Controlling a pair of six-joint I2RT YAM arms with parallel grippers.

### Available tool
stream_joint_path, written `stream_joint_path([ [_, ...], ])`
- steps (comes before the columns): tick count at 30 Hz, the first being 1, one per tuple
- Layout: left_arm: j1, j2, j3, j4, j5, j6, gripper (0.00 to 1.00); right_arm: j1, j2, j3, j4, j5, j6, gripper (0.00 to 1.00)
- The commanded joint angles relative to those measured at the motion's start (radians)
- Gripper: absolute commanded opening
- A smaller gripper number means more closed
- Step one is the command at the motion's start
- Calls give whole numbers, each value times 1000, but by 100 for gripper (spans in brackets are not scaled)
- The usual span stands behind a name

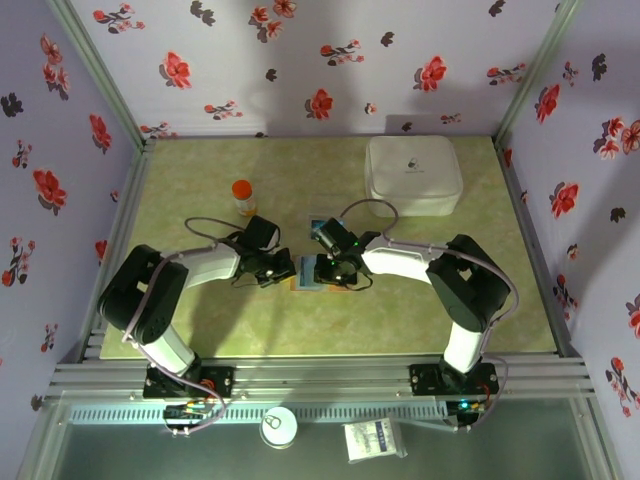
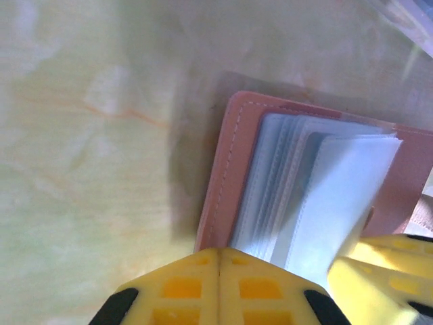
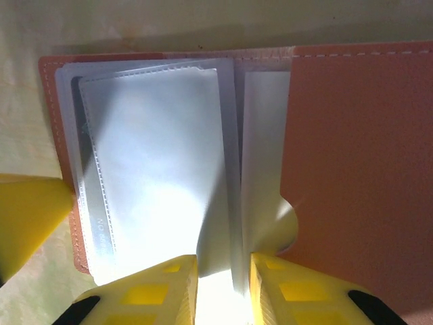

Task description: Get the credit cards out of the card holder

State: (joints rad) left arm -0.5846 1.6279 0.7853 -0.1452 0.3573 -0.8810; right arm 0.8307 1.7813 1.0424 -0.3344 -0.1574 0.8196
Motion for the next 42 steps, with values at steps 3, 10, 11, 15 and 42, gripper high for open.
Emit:
stream_joint_path([
  [3, -10, -72, 51, -19, 25, -28, 7, -8, -22, -31, 14, 0, -5, 26],
  [10, -25, -49, 64, 15, 56, -50, 18, -11, -28, -43, 20, 1, -4, 23],
  [11, -26, -42, 63, 20, 59, -53, 18, -12, -32, -45, 21, 1, -2, 22],
  [15, -35, -15, 62, 38, 64, -62, 20, -16, -45, -61, 33, 4, 1, 17],
  [42, -93, 99, 125, 101, 86, -102, 20, -41, -94, -125, 99, -41, 29, 15],
])
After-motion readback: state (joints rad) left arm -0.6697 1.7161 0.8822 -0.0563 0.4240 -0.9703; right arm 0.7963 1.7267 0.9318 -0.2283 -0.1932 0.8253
